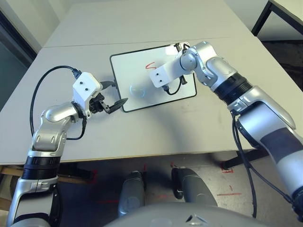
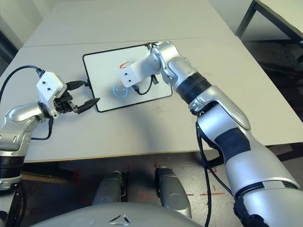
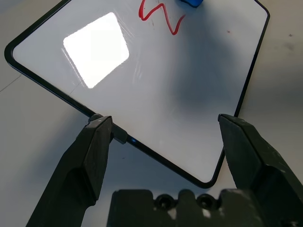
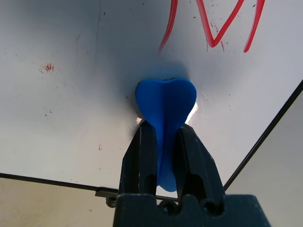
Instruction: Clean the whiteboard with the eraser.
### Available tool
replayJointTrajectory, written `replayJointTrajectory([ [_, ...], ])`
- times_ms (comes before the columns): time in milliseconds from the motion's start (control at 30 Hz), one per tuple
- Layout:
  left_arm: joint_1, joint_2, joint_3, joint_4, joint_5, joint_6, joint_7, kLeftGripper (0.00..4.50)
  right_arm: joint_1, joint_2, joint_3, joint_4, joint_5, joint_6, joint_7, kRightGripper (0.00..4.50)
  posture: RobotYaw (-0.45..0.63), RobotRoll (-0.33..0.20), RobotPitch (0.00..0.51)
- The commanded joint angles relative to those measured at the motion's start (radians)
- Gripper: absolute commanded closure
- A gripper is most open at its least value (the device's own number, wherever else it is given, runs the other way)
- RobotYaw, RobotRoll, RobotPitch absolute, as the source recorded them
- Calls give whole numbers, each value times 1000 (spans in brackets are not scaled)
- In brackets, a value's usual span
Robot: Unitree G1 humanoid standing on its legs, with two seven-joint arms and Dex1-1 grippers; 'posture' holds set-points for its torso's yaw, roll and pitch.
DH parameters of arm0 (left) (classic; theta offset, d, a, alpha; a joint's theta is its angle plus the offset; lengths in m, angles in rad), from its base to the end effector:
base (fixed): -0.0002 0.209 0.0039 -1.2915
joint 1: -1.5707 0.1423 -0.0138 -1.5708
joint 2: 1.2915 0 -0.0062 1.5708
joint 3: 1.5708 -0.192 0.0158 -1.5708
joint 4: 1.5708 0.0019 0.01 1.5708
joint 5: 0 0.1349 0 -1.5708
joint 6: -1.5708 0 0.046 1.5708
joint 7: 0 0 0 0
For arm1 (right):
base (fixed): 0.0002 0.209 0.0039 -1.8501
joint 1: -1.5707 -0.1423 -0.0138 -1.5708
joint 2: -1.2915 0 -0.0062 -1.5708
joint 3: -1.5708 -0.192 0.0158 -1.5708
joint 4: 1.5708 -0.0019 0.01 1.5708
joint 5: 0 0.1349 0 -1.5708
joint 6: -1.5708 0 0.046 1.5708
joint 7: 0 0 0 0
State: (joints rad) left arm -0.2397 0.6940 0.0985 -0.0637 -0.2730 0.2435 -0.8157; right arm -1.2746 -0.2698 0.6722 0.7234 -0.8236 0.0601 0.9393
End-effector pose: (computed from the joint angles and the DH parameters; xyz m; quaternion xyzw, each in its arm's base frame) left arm 0.2385 0.2737 0.1457 0.2036 0.0320 -0.3464 0.9152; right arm 0.3565 -0.0534 0.2371 -0.7618 0.0739 0.3644 0.5306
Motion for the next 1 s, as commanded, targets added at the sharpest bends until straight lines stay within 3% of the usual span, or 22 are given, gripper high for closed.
replayJointTrajectory([
  [33, 26, -1, 10, 2, 6, -6, 8, 0, -9, 36, 24, 56, -11, -13, -34, 4189, -2, 0, 110],
  [733, 53, -16, 12, -14, 2, -3, 34, 0, 44, 118, 42, -79, -5, 17, 22, 4189, 21, 0, 109],
  [1000, 48, -23, 5, -18, 4, 1, 35, 0, -16, 99, 30, 27, -23, 10, -47, 4189, 17, 0, 108],
])
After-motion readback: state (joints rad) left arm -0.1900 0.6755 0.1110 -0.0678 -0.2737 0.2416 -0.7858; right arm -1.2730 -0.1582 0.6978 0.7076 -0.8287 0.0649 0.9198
